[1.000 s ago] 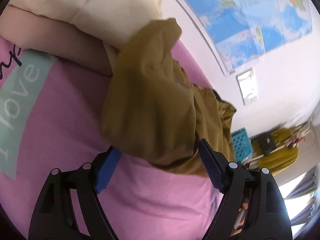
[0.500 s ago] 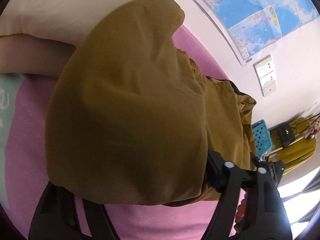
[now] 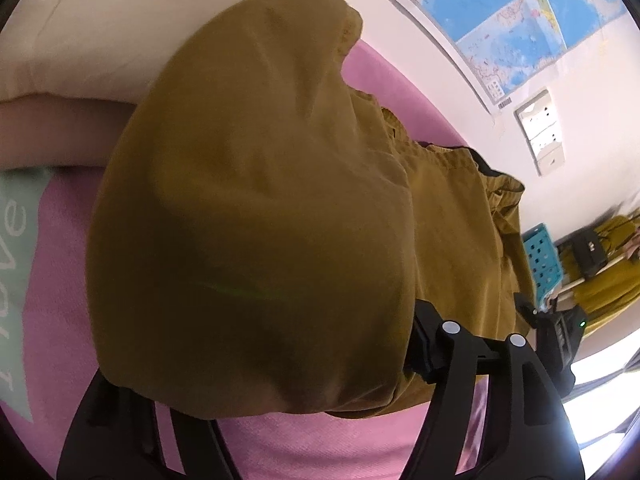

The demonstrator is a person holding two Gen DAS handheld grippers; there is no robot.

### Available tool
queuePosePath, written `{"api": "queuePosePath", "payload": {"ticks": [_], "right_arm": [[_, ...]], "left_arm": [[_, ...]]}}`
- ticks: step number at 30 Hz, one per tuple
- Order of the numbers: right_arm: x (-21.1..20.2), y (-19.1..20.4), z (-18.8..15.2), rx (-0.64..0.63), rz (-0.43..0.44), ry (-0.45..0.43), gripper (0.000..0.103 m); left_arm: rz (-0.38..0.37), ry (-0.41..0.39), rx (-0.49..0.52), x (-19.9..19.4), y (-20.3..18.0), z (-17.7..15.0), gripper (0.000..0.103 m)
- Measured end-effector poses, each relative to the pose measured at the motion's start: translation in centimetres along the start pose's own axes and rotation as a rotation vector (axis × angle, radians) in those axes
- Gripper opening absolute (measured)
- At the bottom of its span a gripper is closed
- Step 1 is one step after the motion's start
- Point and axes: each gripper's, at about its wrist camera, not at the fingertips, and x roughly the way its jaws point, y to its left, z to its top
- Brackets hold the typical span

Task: Fold large clothes
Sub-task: 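Grasp the folded olive shirt bundle with both grippers and lift it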

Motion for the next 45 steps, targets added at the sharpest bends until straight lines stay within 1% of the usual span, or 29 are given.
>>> {"api": "queuePosePath", "payload": {"ticks": [3, 4, 5, 6, 8, 10, 11, 12, 16, 19, 22, 24, 26, 27, 28, 29, 31, 32, 33, 35, 36, 38, 39, 40, 41, 42, 43, 44, 45], "right_arm": [[0.2, 0.0, 0.2, -0.01, 0.008, 0.003, 0.097], [0.2, -0.1, 0.2, -0.013, 0.011, 0.003, 0.096], [0.1, 0.0, 0.2, -0.027, 0.009, 0.003, 0.092], [0.2, 0.1, 0.3, -0.035, 0.008, 0.003, 0.09], [-0.1, -0.2, 0.3, -0.026, 0.017, -0.005, 0.09], [0.0, -0.3, 0.3, -0.031, 0.016, 0.001, 0.092], [0.1, -0.2, 0.5, -0.03, 0.024, 0.006, 0.096], [0.4, 0.1, 0.6, -0.029, 0.031, 0.01, 0.098], [0.8, 0.8, 0.7, -0.047, -0.01, 0.007, 0.099], [0.8, 1.1, 0.5, -0.072, -0.026, 0.008, 0.098], [0.7, 1.2, 0.6, -0.091, -0.036, 0.017, 0.09], [0.5, 1.0, 0.6, -0.098, -0.034, 0.022, 0.077], [0.2, 1.0, 0.7, -0.106, -0.019, 0.026, 0.07], [0.1, 1.0, 0.8, -0.11, -0.014, 0.026, 0.07], [0.1, 0.9, 0.8, -0.104, -0.006, 0.028, 0.07], [0.2, 0.8, 0.9, -0.095, 0.001, 0.03, 0.072], [0.4, 0.5, 1.0, -0.057, 0.035, 0.041, 0.081], [0.6, 0.5, 1.0, -0.054, 0.044, 0.05, 0.088], [0.9, 0.7, 1.1, -0.058, 0.051, 0.058, 0.09], [1.2, 1.2, 1.1, -0.076, 0.033, 0.058, 0.091], [1.3, 1.5, 1.0, -0.095, 0.017, 0.055, 0.086], [1.3, 1.5, 1.0, -0.108, 0.002, 0.054, 0.073], [1.1, 1.4, 1.1, -0.108, 0.014, 0.055, 0.06], [0.7, 1.0, 1.4, -0.097, 0.05, 0.056, 0.052], [0.5, 0.9, 1.6, -0.09, 0.081, 0.064, 0.041], [0.3, 0.9, 1.8, -0.091, 0.104, 0.072, 0.039], [0.2, 1.1, 1.8, -0.099, 0.105, 0.071, 0.039], [0.2, 1.3, 1.7, -0.112, 0.102, 0.068, 0.04], [0.3, 1.3, 1.7, -0.116, 0.103, 0.072, 0.046]], "left_arm": [[0.025, -0.001, 0.024, 0.1, -0.4, 0.0, 0.068], [0.027, -0.003, 0.026, 0.1, -0.4, 0.0, 0.068], [0.031, -0.005, 0.029, 0.1, -0.4, 0.0, 0.068], [0.033, -0.006, 0.03, 0.1, -0.5, 0.0, 0.068], [0.043, -0.009, 0.036, 0.1, -0.6, 0.0, 0.068], [0.05, -0.009, 0.04, 0.2, -0.9, 0.0, 0.068], [0.052, -0.009, 0.04, 0.2, -0.9, 0.0, 0.068], [0.053, -0.009, 0.04, 0.3, -0.9, 0.0, 0.068], [0.057, -0.008, 0.045, 0.4, -1.0, 0.0, 0.068], [0.06, -0.007, 0.048, 0.4, -1.2, 0.0, 0.068], [0.063, -0.004, 0.054, 0.4, -1.1, 0.1, 0.068], [0.067, -0.003, 0.06, 0.3, -1.2, 0.1, 0.068], [0.072, -0.005, 0.065, 0.3, -1.4, 0.1, 0.067], [0.073, -0.004, 0.065, 0.3, -1.5, 0.1, 0.067], [0.072, -0.004, 0.062, 0.3, -1.5, 0.1, 0.067], [0.072, -0.004, 0.062, 0.3, -1.5, 0.1, 0.067], [0.073, -0.002, 0.06, 0.3, -1.6, 0.1, 0.067], [0.072, -0.001, 0.06, 0.3, -1.5, 0.1, 0.067], [0.071, 0.0, 0.06, 0.3, -1.5, 0.1, 0.067], [0.067, 0.005, 0.055, 0.4, -1.4, 0.2, 0.067], [0.065, 0.007, 0.056, 0.4, -1.3, 0.2, 0.066], [0.061, 0.009, 0.061, 0.4, -1.4, 0.3, 0.061], [0.063, 0.007, 0.075, 0.3, -1.6, 0.3, 0.059], [0.066, 0.006, 0.083, 0.2, -1.8, 0.3, 0.056], [0.066, 0.006, 0.089, 0.1, -2.0, 0.3, 0.052], [0.067, 0.005, 0.095, 0.0, -2.1, 0.4, 0.05], [0.067, 0.005, 0.099, -0.2, -2.2, 0.4, 0.048], [0.064, 0.007, 0.1, -0.2, -2.3, 0.4, 0.048], [0.062, 0.011, 0.097, -0.2, -2.2, 0.4, 0.048]]}}
